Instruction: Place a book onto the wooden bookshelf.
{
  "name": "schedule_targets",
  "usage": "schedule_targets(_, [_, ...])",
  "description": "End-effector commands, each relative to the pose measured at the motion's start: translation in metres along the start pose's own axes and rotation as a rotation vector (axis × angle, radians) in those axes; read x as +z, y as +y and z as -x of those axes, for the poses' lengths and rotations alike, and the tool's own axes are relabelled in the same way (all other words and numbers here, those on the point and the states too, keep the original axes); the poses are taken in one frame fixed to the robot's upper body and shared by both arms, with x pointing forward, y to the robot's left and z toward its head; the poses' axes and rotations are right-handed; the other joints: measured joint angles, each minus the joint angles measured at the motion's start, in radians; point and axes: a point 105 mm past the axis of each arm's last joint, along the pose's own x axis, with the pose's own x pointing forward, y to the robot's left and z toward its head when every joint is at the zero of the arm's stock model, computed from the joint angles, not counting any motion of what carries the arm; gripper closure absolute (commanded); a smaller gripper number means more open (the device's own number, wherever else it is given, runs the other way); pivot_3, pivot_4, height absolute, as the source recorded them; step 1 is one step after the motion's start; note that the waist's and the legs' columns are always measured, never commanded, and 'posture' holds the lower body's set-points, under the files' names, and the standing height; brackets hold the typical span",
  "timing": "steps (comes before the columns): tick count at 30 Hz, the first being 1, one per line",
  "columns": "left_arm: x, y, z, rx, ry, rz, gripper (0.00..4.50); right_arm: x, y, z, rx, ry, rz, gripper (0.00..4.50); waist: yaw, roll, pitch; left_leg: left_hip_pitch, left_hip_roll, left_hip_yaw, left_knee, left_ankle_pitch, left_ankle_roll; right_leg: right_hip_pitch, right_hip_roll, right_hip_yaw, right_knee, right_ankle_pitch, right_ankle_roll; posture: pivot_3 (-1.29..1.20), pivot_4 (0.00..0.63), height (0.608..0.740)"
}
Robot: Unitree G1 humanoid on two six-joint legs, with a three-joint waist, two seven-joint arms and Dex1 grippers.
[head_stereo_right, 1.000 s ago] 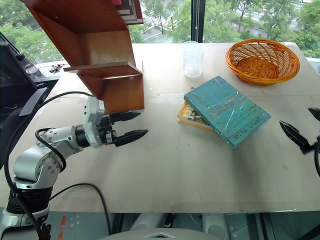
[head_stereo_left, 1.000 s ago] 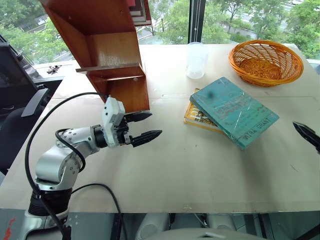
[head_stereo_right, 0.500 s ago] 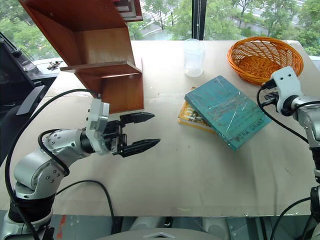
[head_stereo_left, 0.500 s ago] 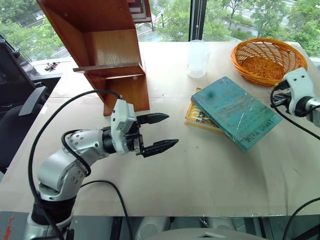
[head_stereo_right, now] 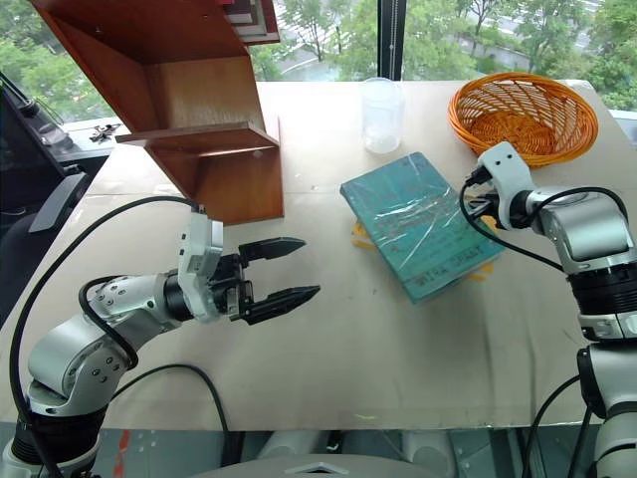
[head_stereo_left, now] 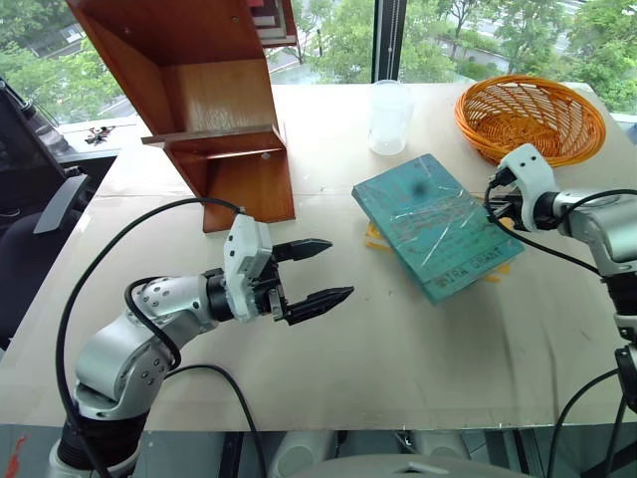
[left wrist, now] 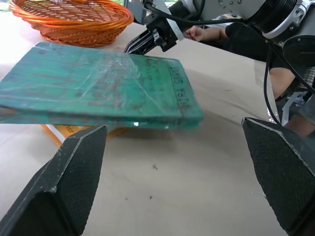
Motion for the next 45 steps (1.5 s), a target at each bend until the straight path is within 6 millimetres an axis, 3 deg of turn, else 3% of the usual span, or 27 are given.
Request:
schedule_targets(1, [0.002, 0.002, 0.002, 0.027, 0.005, -0.039, 0.0, 0.02, 0.006, 0.009, 0.012, -0.078, 0.014, 4.45, -0.001, 0.0, 0.0, 0.0, 0.0, 0.0, 0.0, 0.0, 0.0, 0.0, 0.0, 0.0, 0.0, 0.0, 0.0, 0.0, 0.15, 0.74])
schedule_targets(4, [-0.003, 0.012, -0.001, 0.091, 0.026, -0.005, 0.0, 0.031, -0.002, 0.027, -0.044, -0.24, 0.042, 4.45, 0.006, 0.0, 0.0, 0.0, 0.0, 0.0, 0.0, 0.0, 0.0, 0.0, 0.0, 0.0, 0.0, 0.0, 0.0, 0.0, 0.15, 0.74])
schedule_targets(6, [-0.008, 0.015, -0.002, 0.115, 0.047, 0.061, 0.0, 0.04, 0.006, 0.054, 0.03, -0.413, 0.153, 4.45, 0.016, 0.0, 0.0, 0.0, 0.0, -0.001, 0.0, 0.0, 0.0, 0.0, 0.0, 0.0, 0.0, 0.0, 0.0, 0.0, 0.15, 0.74])
schedule_targets(8, [-0.017, 0.022, -0.003, 0.149, 0.095, 0.176, 0.0, 0.025, 0.015, 0.086, 0.126, -0.482, 0.133, 4.22, 0.02, 0.0, 0.0, -0.001, 0.0, -0.002, 0.0, 0.0, 0.0, 0.0, 0.0, -0.001, -0.001, 0.0, 0.0, 0.0, 0.15, 0.74])
schedule_targets(10, [-0.028, 0.027, -0.003, 0.149, 0.147, 0.308, 0.0, 0.007, 0.031, 0.115, 0.218, -0.535, 0.13, 3.56, 0.033, 0.0, 0.0, -0.002, 0.0, -0.003, 0.001, 0.0, 0.001, 0.0, 0.0, -0.002, -0.001, 0.0, 0.0, 0.0, 0.15, 0.74])
schedule_targets(11, [-0.033, 0.035, -0.004, 0.17, 0.15, 0.41, 0.0, -0.002, 0.042, 0.131, 0.262, -0.571, 0.121, 2.7, 0.013, 0.0, 0.0, -0.001, 0.0, -0.003, 0.001, -0.001, 0.001, 0.002, 0.0, -0.003, -0.001, 0.0, 0.0, 0.0, 0.15, 0.74])
schedule_targets(12, [-0.039, 0.039, -0.006, 0.171, 0.162, 0.505, 0.0, -0.01, 0.051, 0.144, 0.279, -0.597, 0.121, 2.58, 0.012, 0.0, 0.0, 0.002, 0.0, 0.001, 0.001, -0.001, 0.001, 0.002, 0.0, 0.0, 0.002, 0.0, 0.001, 0.0, 0.15, 0.74])
schedule_targets(14, [-0.044, 0.045, -0.016, 0.17, 0.159, 0.635, 0.0, -0.019, 0.06, 0.166, 0.262, -0.639, 0.112, 1.93, 0.019, -0.001, -0.002, 0.004, 0.0, -0.002, 0.001, -0.001, 0.001, 0.004, 0.001, -0.002, 0.003, 0.001, 0.001, 0.0, 0.15, 0.74])
schedule_targets(18, [-0.041, 0.054, -0.04, 0.138, 0.106, 0.846, 0.0, -0.034, 0.074, 0.186, 0.267, -0.612, 0.088, 0.06, 0.013, -0.001, -0.002, 0.005, 0.0, -0.001, 0.005, -0.001, 0.001, 0.005, 0.002, -0.002, 0.007, 0.001, 0.002, 0.0, 0.15, 0.74])
schedule_targets(25, [-0.05, 0.067, -0.075, 0.154, 0.09, 1.095, 0.0, -0.037, 0.086, 0.194, 0.254, -0.612, 0.07, 0.06, 0.015, -0.003, -0.003, 0.004, 0.001, 0.0, 0.014, -0.001, 0.001, 0.008, 0.004, 0.0, 0.007, 0.004, 0.003, 0.0, 0.15, 0.74])
schedule_targets(29, [-0.056, 0.059, -0.127, 0.104, 0.044, 1.233, 0.0, -0.039, 0.099, 0.197, 0.249, -0.616, 0.062, 0.06, 0.036, -0.005, -0.004, 0.003, 0.001, -0.001, 0.015, -0.001, 0.001, 0.008, 0.003, 0.0, 0.007, 0.004, 0.003, 0.0, 0.15, 0.74])
schedule_targets(34, [-0.062, 0.049, -0.157, 0.073, 0.052, 1.277, 0.0, -0.041, 0.108, 0.197, 0.231, -0.616, 0.078, 0.06, 0.04, -0.006, -0.003, 0.001, 0.0, 0.001, 0.016, -0.002, 0.002, 0.007, 0.003, 0.0, 0.005, 0.004, 0.004, 0.0, 0.15, 0.74])
schedule_targets(38, [-0.061, 0.051, -0.163, 0.062, 0.017, 1.268, 1.79, -0.04, 0.113, 0.198, 0.208, -0.624, 0.078, 0.0, 0.037, -0.006, -0.003, 0.002, 0.0, 0.001, 0.015, -0.002, 0.001, 0.007, 0.003, 0.001, 0.005, 0.004, 0.004, 0.0, 0.15, 0.74])
schedule_targets(40, [-0.06, 0.052, -0.159, 0.051, 0.008, 1.261, 2.63, -0.039, 0.114, 0.197, 0.202, -0.628, 0.078, 0.0, 0.039, -0.006, -0.003, 0.002, 0.0, 0.001, 0.015, -0.002, 0.002, 0.007, 0.003, 0.001, 0.005, 0.004, 0.004, 0.0, 0.15, 0.74])
schedule_targets(43, [-0.056, 0.054, -0.148, 0.019, -0.023, 1.247, 4.25, -0.039, 0.114, 0.194, 0.188, -0.63, 0.085, 0.0, 0.037, -0.006, -0.003, 0.002, 0.0, 0.001, 0.015, -0.002, 0.002, 0.007, 0.003, 0.0, 0.005, 0.004, 0.005, 0.0, 0.15, 0.74])
schedule_targets(45, [-0.049, 0.053, -0.136, -0.02, -0.053, 1.237, 4.46, -0.039, 0.114, 0.19, 0.193, -0.636, 0.084, 0.0, 0.034, -0.006, -0.003, 0.002, 0.0, 0.001, 0.015, -0.002, 0.002, 0.007, 0.003, 0.0, 0.006, 0.004, 0.005, 0.0, 0.15, 0.74])
